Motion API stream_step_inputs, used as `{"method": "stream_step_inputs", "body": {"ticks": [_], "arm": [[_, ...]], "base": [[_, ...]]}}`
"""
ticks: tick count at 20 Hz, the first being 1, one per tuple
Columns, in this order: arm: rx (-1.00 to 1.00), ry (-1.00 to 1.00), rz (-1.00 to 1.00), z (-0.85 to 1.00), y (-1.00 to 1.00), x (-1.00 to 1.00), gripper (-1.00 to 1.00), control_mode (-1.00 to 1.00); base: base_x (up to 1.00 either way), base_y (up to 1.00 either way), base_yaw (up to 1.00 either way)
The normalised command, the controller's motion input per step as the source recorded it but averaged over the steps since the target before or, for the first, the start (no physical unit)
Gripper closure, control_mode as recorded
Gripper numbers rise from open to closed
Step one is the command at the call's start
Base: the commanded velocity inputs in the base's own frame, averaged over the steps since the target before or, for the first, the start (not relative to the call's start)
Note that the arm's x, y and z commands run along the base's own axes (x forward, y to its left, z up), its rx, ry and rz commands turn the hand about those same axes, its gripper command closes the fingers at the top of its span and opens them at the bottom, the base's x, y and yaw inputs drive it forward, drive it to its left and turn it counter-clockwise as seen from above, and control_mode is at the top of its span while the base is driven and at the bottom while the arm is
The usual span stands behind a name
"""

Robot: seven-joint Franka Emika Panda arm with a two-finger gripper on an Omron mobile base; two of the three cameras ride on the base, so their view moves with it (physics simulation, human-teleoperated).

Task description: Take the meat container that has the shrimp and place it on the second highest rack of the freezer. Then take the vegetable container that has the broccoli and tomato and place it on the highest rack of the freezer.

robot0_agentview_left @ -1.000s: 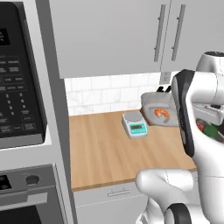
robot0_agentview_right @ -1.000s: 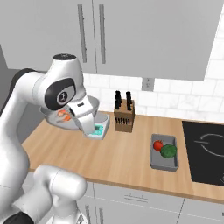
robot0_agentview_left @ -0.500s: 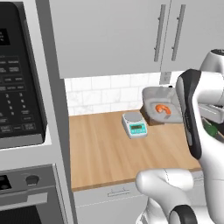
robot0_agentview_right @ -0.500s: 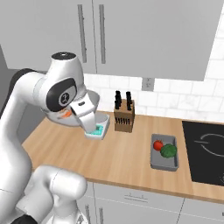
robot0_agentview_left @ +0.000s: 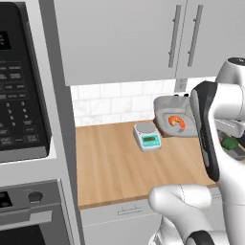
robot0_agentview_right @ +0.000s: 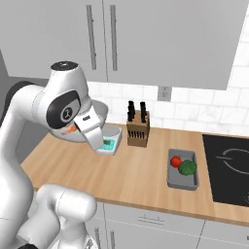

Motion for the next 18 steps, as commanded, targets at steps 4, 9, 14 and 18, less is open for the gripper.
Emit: {"method": "stream_step_inputs", "body": {"ticks": [4, 9, 14, 18], "arm": [[0.00, 0.00, 0.00, 0.00, 0.00, 0.00, 1.00, 1.00], [0.00, 0.00, 0.00, 0.00, 0.00, 0.00, 1.00, 1.00], [0.00, 0.00, 0.00, 0.00, 0.00, 0.00, 1.00, 1.00], [0.00, 0.00, 0.00, 0.00, 0.00, 0.00, 1.00, 1.00]], "base": [[-0.46, -0.25, -0.14], [-0.73, -0.42, -0.24], [-0.66, -0.23, 0.53], [-0.54, 0.00, 0.86]]}}
